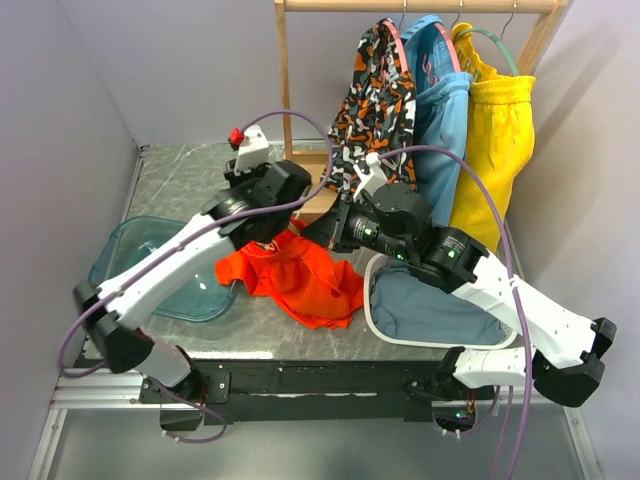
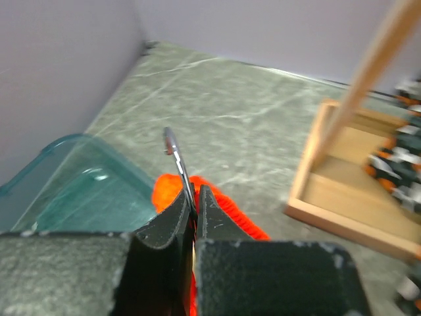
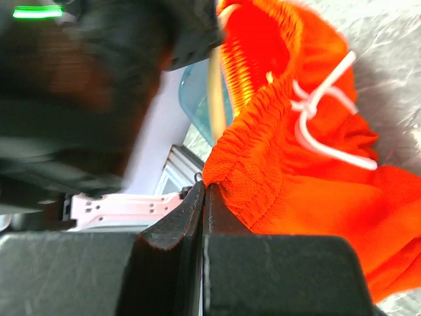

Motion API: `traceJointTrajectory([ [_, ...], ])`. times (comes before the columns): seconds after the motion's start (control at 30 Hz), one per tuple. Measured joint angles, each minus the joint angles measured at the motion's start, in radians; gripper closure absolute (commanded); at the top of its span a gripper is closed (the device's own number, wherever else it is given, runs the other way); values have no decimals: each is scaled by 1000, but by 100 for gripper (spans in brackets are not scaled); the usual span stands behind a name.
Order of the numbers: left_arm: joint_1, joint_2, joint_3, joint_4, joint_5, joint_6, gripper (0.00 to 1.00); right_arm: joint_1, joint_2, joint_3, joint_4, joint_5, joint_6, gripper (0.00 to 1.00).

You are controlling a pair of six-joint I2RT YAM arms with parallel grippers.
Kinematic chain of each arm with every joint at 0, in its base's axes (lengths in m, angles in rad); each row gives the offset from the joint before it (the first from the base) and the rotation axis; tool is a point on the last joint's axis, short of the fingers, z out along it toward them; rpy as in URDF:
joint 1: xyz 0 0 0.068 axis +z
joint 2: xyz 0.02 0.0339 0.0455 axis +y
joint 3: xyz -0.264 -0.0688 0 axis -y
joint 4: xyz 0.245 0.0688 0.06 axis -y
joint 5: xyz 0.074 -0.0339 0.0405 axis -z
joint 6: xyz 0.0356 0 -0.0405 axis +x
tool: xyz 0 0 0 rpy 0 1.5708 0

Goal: Place the shorts on the hanger

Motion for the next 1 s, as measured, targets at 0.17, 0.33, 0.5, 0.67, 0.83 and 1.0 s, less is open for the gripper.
traceJointTrajectory([
  [0.17, 4, -60, 72, 53, 162, 160, 98, 0, 2, 37, -16, 40, -30, 100],
  [0.33, 8, -89, 107, 70, 292, 242, 91, 0, 27, 102, -31, 64, -60, 100],
  [0.5, 7, -100, 176, 40, 413, 307, 89, 0, 88, 184, -55, 103, -90, 100],
  [0.67, 3, -101, 267, 8, 439, 375, 99, -6, 147, 280, -84, 131, -121, 100],
  [0.83, -17, -104, 278, 7, 438, 419, 99, -18, 150, 301, -90, 133, -157, 94],
  [1.0, -75, -106, 274, 29, 429, 473, 99, -27, 151, 320, -104, 131, -216, 91],
])
